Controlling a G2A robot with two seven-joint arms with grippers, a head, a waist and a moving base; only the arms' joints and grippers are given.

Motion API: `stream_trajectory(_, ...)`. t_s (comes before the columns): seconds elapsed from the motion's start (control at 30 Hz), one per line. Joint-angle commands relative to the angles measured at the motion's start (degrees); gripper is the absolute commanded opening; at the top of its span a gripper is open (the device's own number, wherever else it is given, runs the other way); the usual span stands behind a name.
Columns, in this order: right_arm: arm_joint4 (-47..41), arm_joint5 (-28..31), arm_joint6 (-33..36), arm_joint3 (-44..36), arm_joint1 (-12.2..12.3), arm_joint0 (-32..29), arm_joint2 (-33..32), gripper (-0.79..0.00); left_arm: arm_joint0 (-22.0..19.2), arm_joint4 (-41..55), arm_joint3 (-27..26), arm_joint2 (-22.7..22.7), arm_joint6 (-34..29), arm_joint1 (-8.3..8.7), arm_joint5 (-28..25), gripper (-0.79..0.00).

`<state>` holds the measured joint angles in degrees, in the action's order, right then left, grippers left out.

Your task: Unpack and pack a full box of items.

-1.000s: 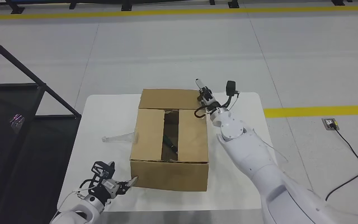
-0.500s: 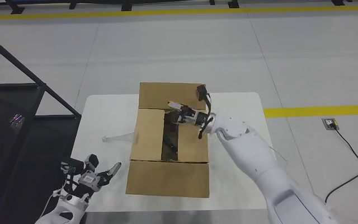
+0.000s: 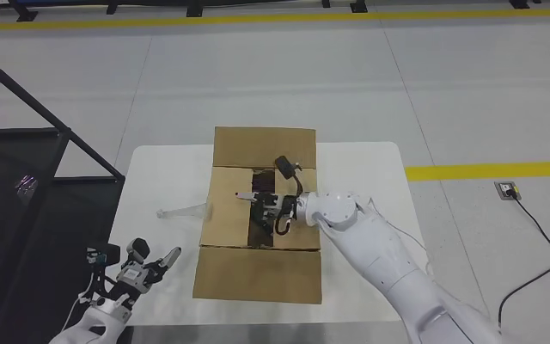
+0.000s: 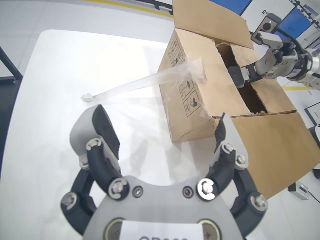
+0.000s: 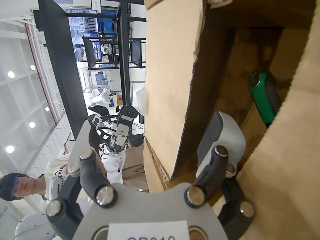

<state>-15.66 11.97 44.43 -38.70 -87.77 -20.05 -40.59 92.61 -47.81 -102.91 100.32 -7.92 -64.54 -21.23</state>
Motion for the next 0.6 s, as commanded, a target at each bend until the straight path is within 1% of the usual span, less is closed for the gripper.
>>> stream_trajectory(0.0, -0.51, -0.02, -0.01, 0.32, -0.41, -0.13, 0.04, 0.000, 0.18, 0.02, 0.06, 0.05, 0.10, 0.00, -0.14, 0.000)
stream_trajectory(0.17, -5.85, 1.79, 1.46, 1.98, -1.38, -0.14, -1.64, 0.000, 0.73, -0.24, -0.17, -0.01, 0.52, -0.02, -0.44, 0.000)
stream_trajectory(0.3, -11.56, 3.61, 3.82, 3.41, -1.74, 0.02, -4.15, 0.000, 1.06, -0.90, -0.53, -0.15, 0.50, 0.01, -0.90, 0.000)
stream_trajectory(0.37, -12.96, 4.35, 4.29, 3.88, -1.86, 0.16, -5.00, 0.000, 1.07, -1.12, -0.64, -0.27, 0.33, 0.02, -1.03, 0.000)
stream_trajectory(0.57, -17.36, 6.27, 7.77, 2.26, -2.13, -0.37, -7.23, 0.000, 0.91, -3.93, -2.21, -1.16, -1.12, 0.18, -2.55, 0.000)
